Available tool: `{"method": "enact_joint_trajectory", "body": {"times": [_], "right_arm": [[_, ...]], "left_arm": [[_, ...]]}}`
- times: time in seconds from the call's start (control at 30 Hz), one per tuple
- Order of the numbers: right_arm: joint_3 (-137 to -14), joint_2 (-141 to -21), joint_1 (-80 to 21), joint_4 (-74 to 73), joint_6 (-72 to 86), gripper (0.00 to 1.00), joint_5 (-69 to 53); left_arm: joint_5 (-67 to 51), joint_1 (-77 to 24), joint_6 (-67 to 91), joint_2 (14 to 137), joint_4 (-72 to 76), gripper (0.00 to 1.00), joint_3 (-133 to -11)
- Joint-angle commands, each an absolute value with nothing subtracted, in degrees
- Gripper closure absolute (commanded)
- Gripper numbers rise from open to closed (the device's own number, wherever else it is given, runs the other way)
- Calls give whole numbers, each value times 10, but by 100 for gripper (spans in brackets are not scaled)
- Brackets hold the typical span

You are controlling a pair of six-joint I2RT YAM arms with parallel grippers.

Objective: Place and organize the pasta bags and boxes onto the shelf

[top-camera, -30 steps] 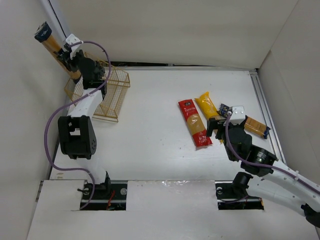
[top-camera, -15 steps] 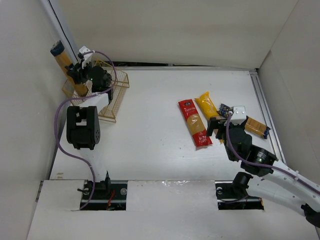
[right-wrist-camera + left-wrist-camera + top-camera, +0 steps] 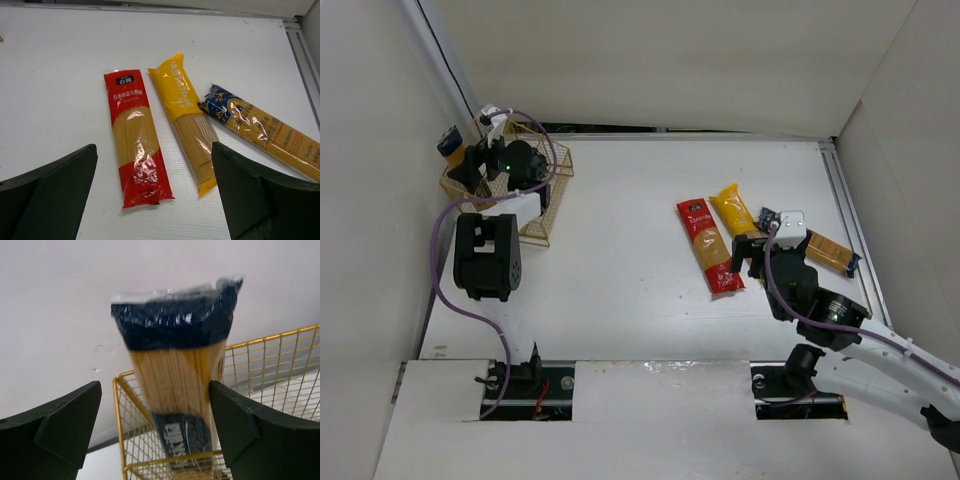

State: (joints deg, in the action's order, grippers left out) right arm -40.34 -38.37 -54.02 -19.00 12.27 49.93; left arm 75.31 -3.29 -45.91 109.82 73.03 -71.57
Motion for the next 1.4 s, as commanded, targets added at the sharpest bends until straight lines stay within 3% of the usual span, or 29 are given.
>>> {"method": "enact_joint_trajectory", "body": {"times": [0.0,0.27,0.47,0.57,0.63,0.73,0.77,0.8,0.9,1.07,1.37], "right_arm": [[-411,-381,-538,-170,129,0,495],[-411,-375,-533,-170,129,0,483],[-443,-424,-524,-194,129,0,452],[-486,-497,-500,-240,143,0,416],[-513,-550,-473,-264,149,0,400],[-544,-600,-424,-272,141,0,359],[-555,-619,-395,-272,130,0,330],[-561,-630,-379,-272,104,0,310],[-587,-688,-320,-259,22,0,177],[-627,-794,-310,-264,-20,0,77],[-687,-982,-290,-309,-22,0,67]], "left_arm": [[793,-45,-490,1049,1187,14,-707],[811,-55,-502,1000,1187,0,-691],[823,-119,-521,955,1091,0,-725],[801,-181,-462,911,921,0,-733],[767,-214,-254,859,579,0,-762],[458,-196,193,802,34,0,-877],[185,-116,231,781,16,0,-861],[9,-70,249,772,35,0,-842],[-16,-89,263,757,47,0,-812],[-129,-112,275,732,23,0,-727],[-80,-122,288,586,5,0,-548]]}}
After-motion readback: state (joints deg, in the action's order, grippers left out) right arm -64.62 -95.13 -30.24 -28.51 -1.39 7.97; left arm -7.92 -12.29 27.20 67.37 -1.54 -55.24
